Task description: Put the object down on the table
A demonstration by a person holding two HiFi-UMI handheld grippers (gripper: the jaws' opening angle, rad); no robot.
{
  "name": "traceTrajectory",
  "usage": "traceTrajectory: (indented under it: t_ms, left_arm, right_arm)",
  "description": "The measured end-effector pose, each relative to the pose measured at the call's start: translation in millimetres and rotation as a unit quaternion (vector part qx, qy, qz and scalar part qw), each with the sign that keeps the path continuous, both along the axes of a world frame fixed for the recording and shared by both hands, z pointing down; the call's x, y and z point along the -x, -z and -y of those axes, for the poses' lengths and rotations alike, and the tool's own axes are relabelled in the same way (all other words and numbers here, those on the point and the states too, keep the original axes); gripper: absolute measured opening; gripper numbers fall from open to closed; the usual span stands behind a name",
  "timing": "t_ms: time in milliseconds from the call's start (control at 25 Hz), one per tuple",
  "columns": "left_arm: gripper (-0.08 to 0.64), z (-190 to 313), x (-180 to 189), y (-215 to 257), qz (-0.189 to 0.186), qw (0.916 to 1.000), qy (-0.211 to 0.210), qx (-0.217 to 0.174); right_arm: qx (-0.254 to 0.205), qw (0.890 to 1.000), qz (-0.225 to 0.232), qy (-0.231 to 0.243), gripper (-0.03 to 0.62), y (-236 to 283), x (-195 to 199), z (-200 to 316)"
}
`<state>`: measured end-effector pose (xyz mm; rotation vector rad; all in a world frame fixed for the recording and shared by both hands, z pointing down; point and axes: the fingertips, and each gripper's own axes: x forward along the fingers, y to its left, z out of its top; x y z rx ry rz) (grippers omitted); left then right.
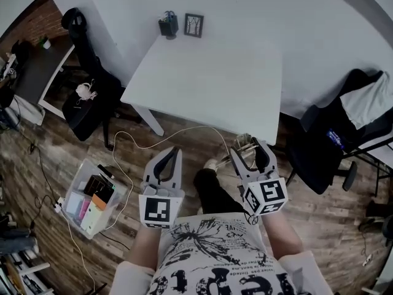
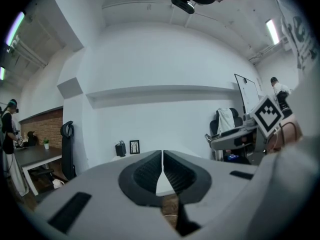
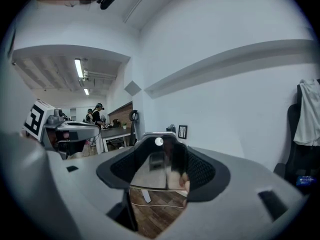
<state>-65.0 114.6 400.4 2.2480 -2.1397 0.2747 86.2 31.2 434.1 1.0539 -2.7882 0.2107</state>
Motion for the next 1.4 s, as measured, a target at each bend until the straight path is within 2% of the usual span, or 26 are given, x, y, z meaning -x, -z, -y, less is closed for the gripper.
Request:
traceTrajectory:
  t_ms: [240, 440, 600, 800, 1200, 1400]
  left_arm:
    - [0.012, 59.6, 31.4, -11.8, 0.001, 0.9999, -0.001, 0.012]
    - [0.012, 132.2, 68.8, -8.4, -0.004, 0.9998, 0.003, 0.018]
    - [0.012, 194.9, 95.2, -9.4, 0.015, 0.9999, -0.002, -0.004]
    - [0.012, 258.8, 111.5, -11.4, 0.039, 0.9991, -0.019, 0.002]
    - [0.012, 335.3, 152.1, -30.3, 0.016, 0.9983, -0.048, 0.028]
    - [0.012, 375.8, 177.4, -37.1, 0.002, 0.9968, -0.078, 0.019]
  right_arm:
    - [0.025, 1.0, -0.003, 0.001, 0.279, -21.8, 37.0, 64.0]
    - [0.02, 1.0, -0.012, 0.003, 0.279, -16.1, 73.4, 138.8]
    - [0.03, 0.999, -0.013, -0.007, 0.279, -18.4, 93.8, 198.0]
    - [0.053, 0.998, -0.021, -0.027, 0.279, -30.6, 112.1, 259.7]
    - [0.088, 0.992, -0.061, -0.074, 0.279, -62.7, 141.6, 321.3]
    - [0.108, 0.984, -0.081, -0.117, 0.279, -79.0, 150.9, 344.4]
